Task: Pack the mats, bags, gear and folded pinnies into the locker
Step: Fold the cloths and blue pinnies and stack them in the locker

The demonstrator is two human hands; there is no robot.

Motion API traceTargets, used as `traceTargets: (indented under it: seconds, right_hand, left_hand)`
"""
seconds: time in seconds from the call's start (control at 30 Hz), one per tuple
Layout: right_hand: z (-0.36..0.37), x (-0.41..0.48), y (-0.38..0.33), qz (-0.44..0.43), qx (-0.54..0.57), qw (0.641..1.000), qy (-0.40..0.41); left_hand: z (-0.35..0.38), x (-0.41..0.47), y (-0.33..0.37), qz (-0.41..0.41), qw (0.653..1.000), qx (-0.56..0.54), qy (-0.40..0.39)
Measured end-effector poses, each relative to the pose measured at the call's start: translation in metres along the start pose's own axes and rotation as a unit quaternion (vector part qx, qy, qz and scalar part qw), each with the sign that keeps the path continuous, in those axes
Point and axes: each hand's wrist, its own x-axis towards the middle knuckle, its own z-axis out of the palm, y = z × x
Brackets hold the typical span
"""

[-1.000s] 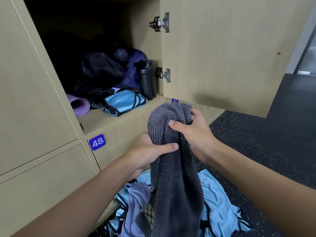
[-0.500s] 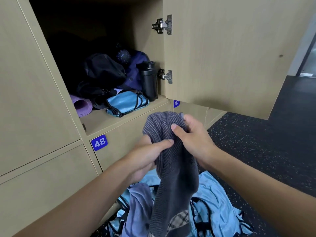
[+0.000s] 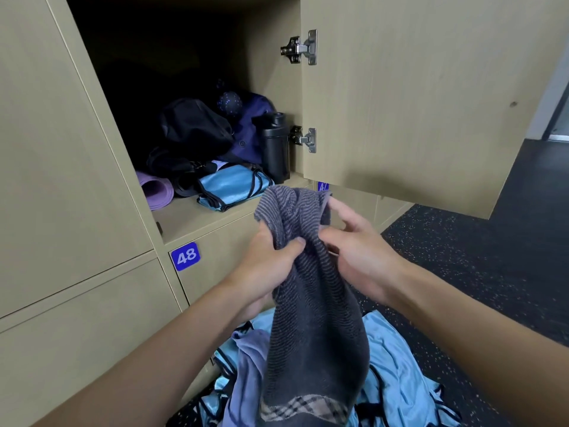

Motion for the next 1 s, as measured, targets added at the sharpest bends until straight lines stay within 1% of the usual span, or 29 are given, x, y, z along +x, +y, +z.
traceTargets:
  seconds: [0.07, 0.13, 0.2, 0.27, 0.37, 0.47, 0.53, 0.63, 0.7, 0.77, 0.83, 0.87, 0.93, 1.0]
  right_hand:
    - [0.0, 0.0, 0.002, -0.003, -0.044, 0.999, 0.003]
    - [-0.001, 0.002, 0.003, -0.012, -0.077, 0.996, 0.052]
    - [-0.003, 0.003, 0.001, -0.016, -0.104, 0.988, 0.115]
    - [-0.006, 0.004, -0.002, -0.01, -0.115, 0.978, 0.173]
    - [-0.011, 0.006, -0.004, -0.024, -0.109, 0.969, 0.221]
    - [-0.016, 0.007, -0.005, -0.045, -0.127, 0.961, 0.241]
    - [-0.018, 0.006, -0.006, -0.028, -0.115, 0.968, 0.223]
    - [-0.017, 0.001, -0.006, 0.062, -0.075, 0.99, 0.103]
    - [-0.015, -0.002, -0.004, 0.101, -0.061, 0.992, 0.037]
    - [-0.014, -0.004, 0.001, 0.112, -0.093, 0.989, -0.003]
    - [-0.01, -0.005, 0.005, 0.102, -0.106, 0.989, -0.01]
    - [-0.008, -0.005, 0.008, 0.091, -0.1, 0.991, 0.001]
    - [-0.003, -0.004, 0.011, 0.054, -0.106, 0.992, 0.041]
    - [0.0, -0.001, 0.011, 0.016, -0.113, 0.989, 0.097]
  left_hand:
    - [0.0, -0.002, 0.001, -0.004, 1.0, -0.002, -0.029]
    - [-0.003, -0.002, 0.0, 0.011, 0.999, 0.033, -0.032]
    - [-0.005, -0.002, -0.001, 0.03, 0.996, 0.081, -0.006]
    - [-0.008, -0.002, -0.001, 0.039, 0.994, 0.093, 0.032]
    - [-0.016, -0.001, 0.002, 0.033, 0.989, 0.106, 0.099]
    - [-0.023, 0.0, 0.006, -0.016, 0.99, 0.111, 0.088]
    - [-0.024, 0.0, 0.01, -0.041, 0.992, 0.088, 0.08]
    - [-0.024, 0.0, 0.014, -0.055, 0.996, 0.011, 0.067]
    - [-0.023, -0.001, 0.016, -0.056, 0.997, -0.051, 0.02]
    - [-0.021, -0.005, 0.02, -0.053, 0.995, -0.081, -0.033]
    - [-0.019, -0.008, 0.023, -0.049, 0.993, -0.09, -0.056]
    - [-0.019, -0.009, 0.024, -0.047, 0.993, -0.093, -0.057]
    - [-0.018, -0.01, 0.021, -0.051, 0.993, -0.093, -0.045]
    - [-0.015, -0.013, 0.016, -0.077, 0.993, -0.074, -0.04]
